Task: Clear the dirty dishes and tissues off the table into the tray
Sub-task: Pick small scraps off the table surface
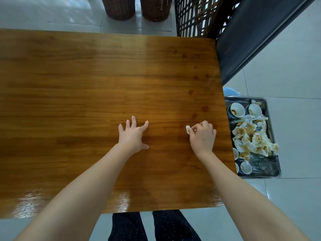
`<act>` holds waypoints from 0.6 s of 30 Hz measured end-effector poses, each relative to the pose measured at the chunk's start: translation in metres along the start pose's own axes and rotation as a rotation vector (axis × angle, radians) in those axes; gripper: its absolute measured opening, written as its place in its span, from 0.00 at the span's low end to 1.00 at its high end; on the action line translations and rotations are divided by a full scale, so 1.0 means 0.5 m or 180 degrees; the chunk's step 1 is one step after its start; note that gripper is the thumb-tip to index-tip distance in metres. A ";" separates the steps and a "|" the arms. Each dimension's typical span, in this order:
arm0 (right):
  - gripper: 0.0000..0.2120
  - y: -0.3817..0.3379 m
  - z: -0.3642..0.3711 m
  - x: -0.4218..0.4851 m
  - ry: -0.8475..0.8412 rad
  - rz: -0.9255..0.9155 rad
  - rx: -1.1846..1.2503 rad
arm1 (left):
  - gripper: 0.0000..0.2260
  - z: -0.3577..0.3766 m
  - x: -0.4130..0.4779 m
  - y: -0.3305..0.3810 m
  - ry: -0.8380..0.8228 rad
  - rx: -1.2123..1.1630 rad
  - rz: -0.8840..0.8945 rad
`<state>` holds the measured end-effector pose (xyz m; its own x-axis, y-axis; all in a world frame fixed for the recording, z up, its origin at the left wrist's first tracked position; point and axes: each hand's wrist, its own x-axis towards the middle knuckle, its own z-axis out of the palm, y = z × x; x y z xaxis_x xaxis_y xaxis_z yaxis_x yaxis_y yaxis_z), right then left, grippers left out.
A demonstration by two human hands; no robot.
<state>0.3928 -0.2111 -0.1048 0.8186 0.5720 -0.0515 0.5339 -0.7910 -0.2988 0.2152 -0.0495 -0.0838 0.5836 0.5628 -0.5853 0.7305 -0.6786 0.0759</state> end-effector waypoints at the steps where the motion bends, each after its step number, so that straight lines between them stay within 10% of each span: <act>1: 0.09 -0.006 0.003 0.002 -0.0006 -0.0005 -0.0005 | 0.44 -0.002 0.003 0.000 -0.0042 0.0004 -0.0001; 18: 0.08 -0.098 0.049 -0.019 -0.0087 -0.0341 0.0254 | 0.46 -0.004 0.006 -0.001 -0.0208 0.0026 -0.0001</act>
<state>0.3537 -0.1726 -0.1129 0.7512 0.6588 -0.0410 0.5984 -0.7059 -0.3789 0.2173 -0.0464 -0.0839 0.5587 0.5312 -0.6369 0.7277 -0.6824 0.0693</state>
